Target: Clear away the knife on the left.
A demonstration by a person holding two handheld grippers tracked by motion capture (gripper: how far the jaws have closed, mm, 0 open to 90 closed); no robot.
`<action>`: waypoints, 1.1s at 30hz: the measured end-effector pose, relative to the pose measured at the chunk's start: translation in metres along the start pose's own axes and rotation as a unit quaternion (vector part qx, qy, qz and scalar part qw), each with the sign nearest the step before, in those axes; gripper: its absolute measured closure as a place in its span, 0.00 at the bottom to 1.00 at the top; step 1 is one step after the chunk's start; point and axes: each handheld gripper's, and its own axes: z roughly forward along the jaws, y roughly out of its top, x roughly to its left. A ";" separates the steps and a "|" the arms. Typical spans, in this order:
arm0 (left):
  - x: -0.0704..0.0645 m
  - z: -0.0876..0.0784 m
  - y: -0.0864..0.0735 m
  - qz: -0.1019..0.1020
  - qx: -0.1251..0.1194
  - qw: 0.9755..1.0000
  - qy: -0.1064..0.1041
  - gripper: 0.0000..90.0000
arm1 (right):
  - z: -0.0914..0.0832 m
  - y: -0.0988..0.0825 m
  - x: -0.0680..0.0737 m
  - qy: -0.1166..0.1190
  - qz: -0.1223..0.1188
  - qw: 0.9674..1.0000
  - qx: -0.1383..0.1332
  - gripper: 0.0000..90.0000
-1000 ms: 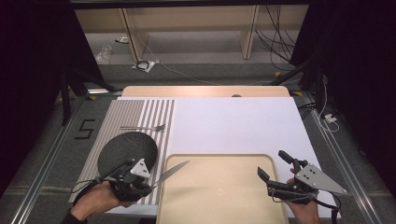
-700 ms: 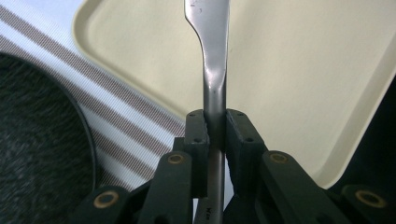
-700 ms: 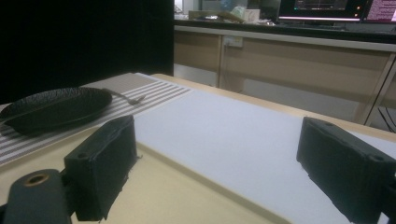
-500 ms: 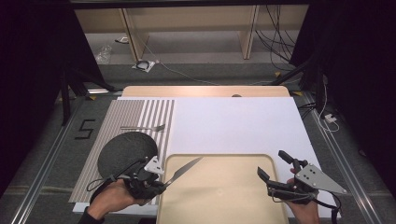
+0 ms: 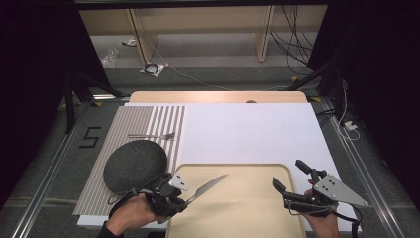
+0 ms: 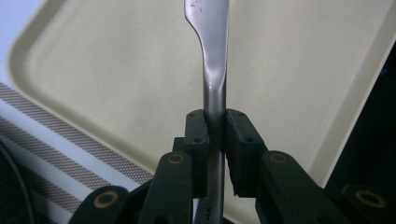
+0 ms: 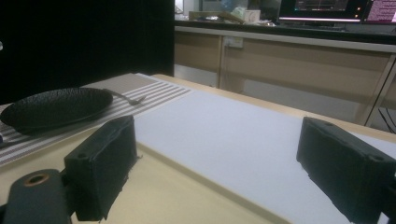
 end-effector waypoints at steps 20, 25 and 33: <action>-0.018 0.019 0.012 0.017 0.030 0.999 -0.018 0.88 | 0.000 0.000 0.000 0.001 -0.001 1.000 -0.002 0.14; -0.023 0.023 0.015 0.021 0.038 0.999 -0.026 0.88 | 0.000 0.000 0.000 0.001 0.000 1.000 -0.002 0.14; -0.029 0.034 0.019 0.025 0.061 0.997 -0.029 0.88 | 0.000 0.000 0.000 0.002 -0.002 1.000 -0.002 0.14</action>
